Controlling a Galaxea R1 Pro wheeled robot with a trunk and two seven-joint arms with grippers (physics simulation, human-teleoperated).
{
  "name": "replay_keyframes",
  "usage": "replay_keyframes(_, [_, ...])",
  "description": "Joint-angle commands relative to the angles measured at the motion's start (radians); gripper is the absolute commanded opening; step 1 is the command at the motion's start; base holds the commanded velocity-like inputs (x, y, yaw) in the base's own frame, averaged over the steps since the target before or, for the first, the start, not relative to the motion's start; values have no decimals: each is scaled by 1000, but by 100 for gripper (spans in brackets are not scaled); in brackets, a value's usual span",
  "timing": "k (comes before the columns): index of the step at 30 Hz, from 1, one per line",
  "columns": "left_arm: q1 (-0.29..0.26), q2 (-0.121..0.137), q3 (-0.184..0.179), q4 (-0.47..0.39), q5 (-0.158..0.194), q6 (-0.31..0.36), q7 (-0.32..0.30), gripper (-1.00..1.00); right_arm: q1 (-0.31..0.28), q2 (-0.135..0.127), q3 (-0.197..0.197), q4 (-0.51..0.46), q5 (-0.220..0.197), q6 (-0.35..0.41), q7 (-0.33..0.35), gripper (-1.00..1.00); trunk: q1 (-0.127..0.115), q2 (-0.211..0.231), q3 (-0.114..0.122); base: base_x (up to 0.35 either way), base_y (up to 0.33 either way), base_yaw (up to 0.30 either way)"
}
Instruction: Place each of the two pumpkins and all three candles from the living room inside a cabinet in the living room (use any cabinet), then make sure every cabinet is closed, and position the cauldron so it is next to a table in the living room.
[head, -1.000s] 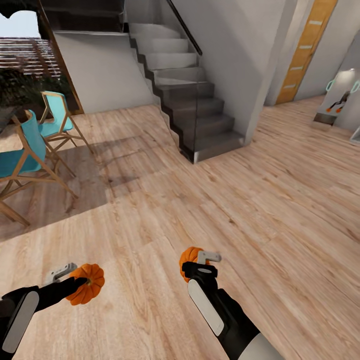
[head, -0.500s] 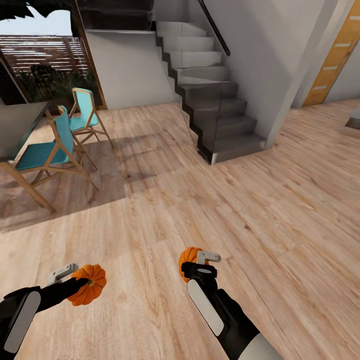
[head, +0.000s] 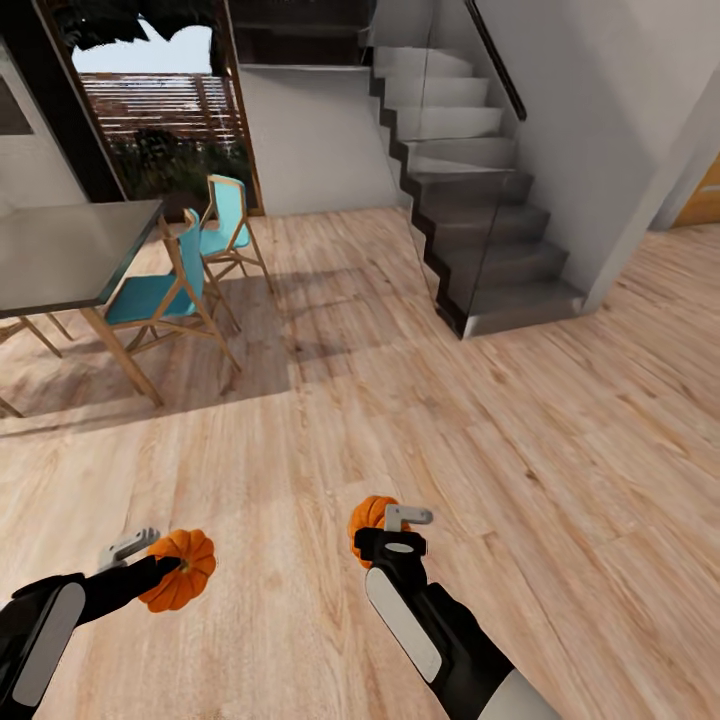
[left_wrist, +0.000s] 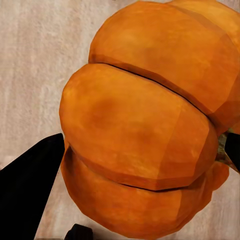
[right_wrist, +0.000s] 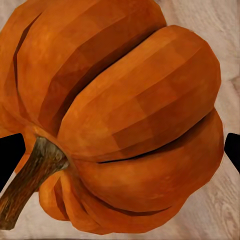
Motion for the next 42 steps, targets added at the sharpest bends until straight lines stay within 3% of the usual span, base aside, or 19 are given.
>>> replay_keyframes(1, [0, 0, 0, 0, 2, 0, -1, -100, 0, 0, 0, 1, 2, -1, 0, -100, -4, 7, 3, 0, 0, 282])
replay_keyframes(35, [0, -9, 0, 0, 0, 0, -1, -100, 0, 0, 5, 1, 0, -1, 1, -100, -134, 245, 110, 0, 0, 283])
replay_keyframes(42, [0, -21, 0, 0, -3, 0, 1, -100, 0, 0, 6, 1, 0, -1, 2, -100, -161, 294, 132, 0, 0, 283])
